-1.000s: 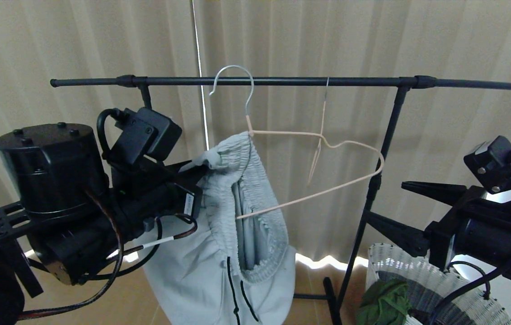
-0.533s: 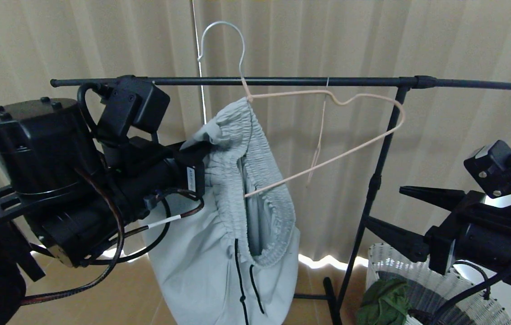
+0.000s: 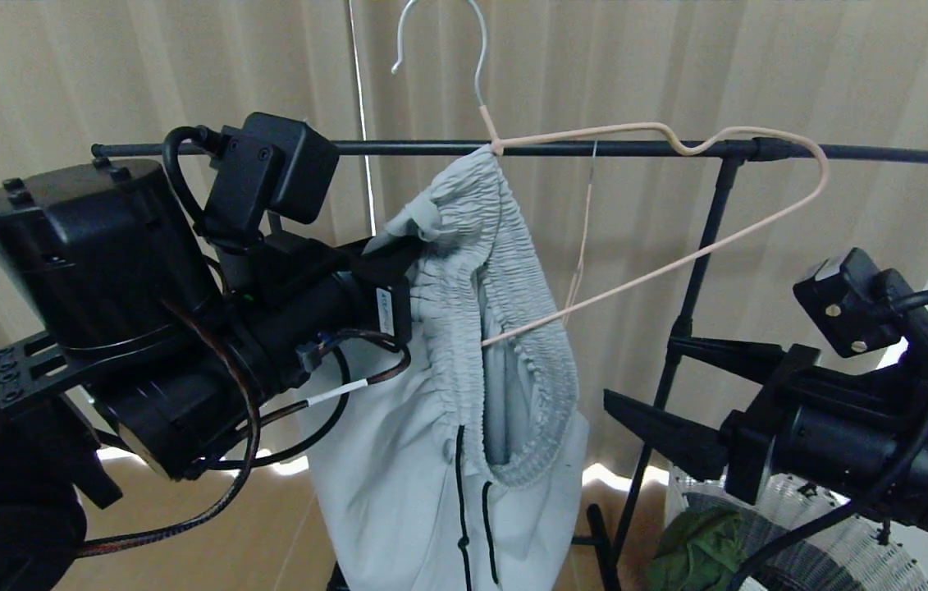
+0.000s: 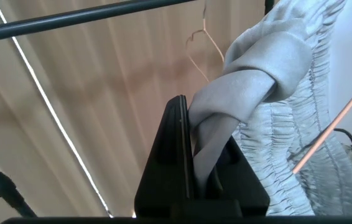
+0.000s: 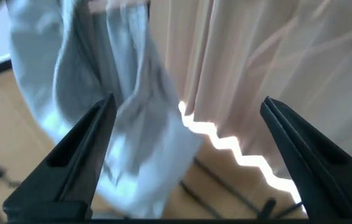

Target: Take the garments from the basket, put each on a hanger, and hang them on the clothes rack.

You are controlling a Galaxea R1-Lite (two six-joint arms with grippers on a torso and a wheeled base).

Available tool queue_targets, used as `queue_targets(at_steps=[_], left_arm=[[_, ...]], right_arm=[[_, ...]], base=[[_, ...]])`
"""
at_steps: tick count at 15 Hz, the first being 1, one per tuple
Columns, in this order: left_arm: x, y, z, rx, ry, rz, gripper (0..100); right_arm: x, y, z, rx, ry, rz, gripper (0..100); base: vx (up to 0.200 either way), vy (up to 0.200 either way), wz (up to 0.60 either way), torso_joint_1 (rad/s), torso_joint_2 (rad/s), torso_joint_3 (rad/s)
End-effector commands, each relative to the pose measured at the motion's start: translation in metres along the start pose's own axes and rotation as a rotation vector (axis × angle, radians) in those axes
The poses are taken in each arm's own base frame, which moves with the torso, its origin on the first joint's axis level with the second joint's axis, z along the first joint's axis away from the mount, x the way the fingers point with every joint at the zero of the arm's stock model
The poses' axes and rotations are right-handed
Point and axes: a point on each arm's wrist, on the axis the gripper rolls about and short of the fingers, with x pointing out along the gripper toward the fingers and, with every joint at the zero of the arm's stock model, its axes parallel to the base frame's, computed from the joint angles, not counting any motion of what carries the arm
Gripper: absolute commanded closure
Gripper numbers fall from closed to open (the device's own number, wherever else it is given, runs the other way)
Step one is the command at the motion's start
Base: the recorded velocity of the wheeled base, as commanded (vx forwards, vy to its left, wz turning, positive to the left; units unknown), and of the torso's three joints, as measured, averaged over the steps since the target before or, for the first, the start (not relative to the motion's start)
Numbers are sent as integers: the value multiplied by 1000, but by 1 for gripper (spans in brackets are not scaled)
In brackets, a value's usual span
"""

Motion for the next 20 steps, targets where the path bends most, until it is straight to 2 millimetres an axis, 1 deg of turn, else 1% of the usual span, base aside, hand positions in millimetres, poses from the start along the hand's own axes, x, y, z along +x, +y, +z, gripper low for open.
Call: queue_targets(at_steps=[1, 2, 3, 4, 5, 8, 9, 10, 11, 13, 14, 18, 20], left_arm=[[0, -2, 0, 0, 1, -6, 100], [1, -2, -2, 2, 5, -6, 100], [2, -2, -2, 3, 7, -6, 100], [2, -4, -3, 2, 6, -11, 100], [3, -4, -3, 3, -1, -10, 100], [2, -7, -2, 3, -9, -20, 100], [2, -7, -1, 3, -10, -21, 100], [1, -7, -1, 3, -11, -19, 100], [1, -7, 0, 2, -14, -19, 100], [1, -6, 0, 2, -14, -17, 100], [2, -6, 0, 2, -14, -16, 100], [1, -5, -2, 16, -7, -11, 100], [2, 3, -3, 55, -2, 17, 100]], right_arm=[[14, 2, -9, -1, 49, 10, 0], [16, 9, -10, -3, 55, 38, 0], [16, 11, -10, -1, 54, 48, 0], [20, 17, -12, 3, 66, 73, 0], [25, 18, -14, 2, 75, 75, 0], [44, 19, -20, 2, 89, 68, 0], [53, 18, -25, -1, 94, 14, 0], [58, 17, -28, -4, 93, -30, 0], [60, 15, -32, -5, 97, -62, 0], [58, 13, -33, -4, 101, -75, 0], [57, 12, -33, -4, 101, -80, 100], [51, -5, -32, 11, 94, -142, 100], [44, -20, -28, 24, 76, -199, 100]], base=[[0, 0, 0, 0, 0, 0], [0, 0, 0, 0, 0, 0], [0, 0, 0, 0, 0, 0], [0, 0, 0, 0, 0, 0], [0, 0, 0, 0, 0, 0], [0, 0, 0, 0, 0, 0], [0, 0, 0, 0, 0, 0], [0, 0, 0, 0, 0, 0], [0, 0, 0, 0, 0, 0], [0, 0, 0, 0, 0, 0], [0, 0, 0, 0, 0, 0], [0, 0, 0, 0, 0, 0], [0, 0, 0, 0, 0, 0]])
